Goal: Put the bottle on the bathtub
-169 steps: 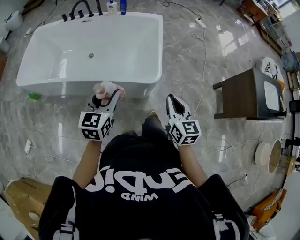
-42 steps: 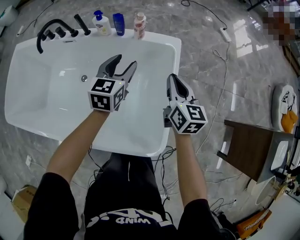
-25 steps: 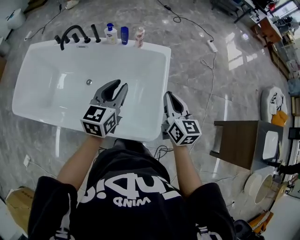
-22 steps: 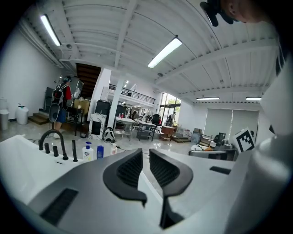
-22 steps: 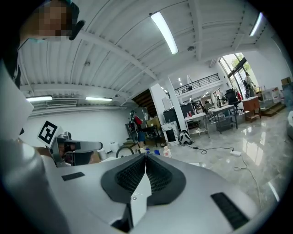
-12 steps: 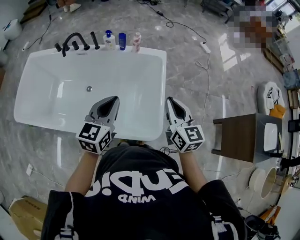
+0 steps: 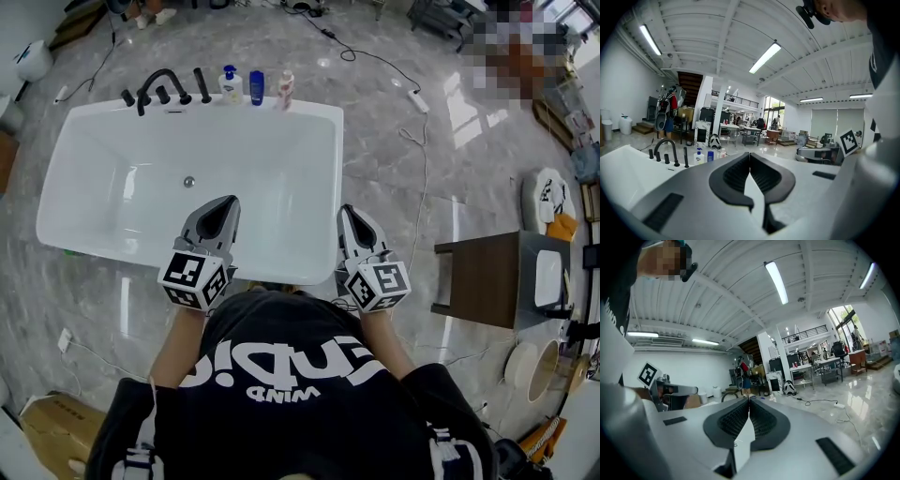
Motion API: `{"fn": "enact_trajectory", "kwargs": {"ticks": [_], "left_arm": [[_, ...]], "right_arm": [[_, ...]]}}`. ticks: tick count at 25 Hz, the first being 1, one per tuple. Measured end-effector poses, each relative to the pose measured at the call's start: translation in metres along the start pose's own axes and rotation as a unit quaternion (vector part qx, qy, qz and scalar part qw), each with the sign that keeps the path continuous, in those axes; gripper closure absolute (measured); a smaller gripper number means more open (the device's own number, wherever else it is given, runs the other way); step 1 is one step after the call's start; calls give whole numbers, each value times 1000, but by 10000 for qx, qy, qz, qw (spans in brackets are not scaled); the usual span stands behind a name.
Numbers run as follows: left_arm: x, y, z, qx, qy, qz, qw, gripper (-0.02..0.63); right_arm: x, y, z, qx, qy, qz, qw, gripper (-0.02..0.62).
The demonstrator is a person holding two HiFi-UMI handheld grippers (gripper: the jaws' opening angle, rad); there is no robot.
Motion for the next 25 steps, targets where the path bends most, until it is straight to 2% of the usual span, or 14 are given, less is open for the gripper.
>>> {"fn": "enact_trajectory", "kwargs": {"ticks": [4,10,25], "left_arm": [[1,1,0,-7,40,28,10000,597],[5,2,1,-288,75,137,9995,597],[11,-4,7,-200,-116,158,9996,597]], "right_arm": [[6,-9,-1,-59,33,-51,10000,571],[6,-14,3,-185,-88,-32,9998,571],[17,-11,9,-96,-207,15,9997,571]]}}
Point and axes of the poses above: the fingertips, and each gripper's own axes: x forward along the fingers, y to its right, z out of its underside, the point moved 7 cm from there along -x, backward along the fingers, and after that the axes turned 11 degrees about -y, right-handed, at the moved point
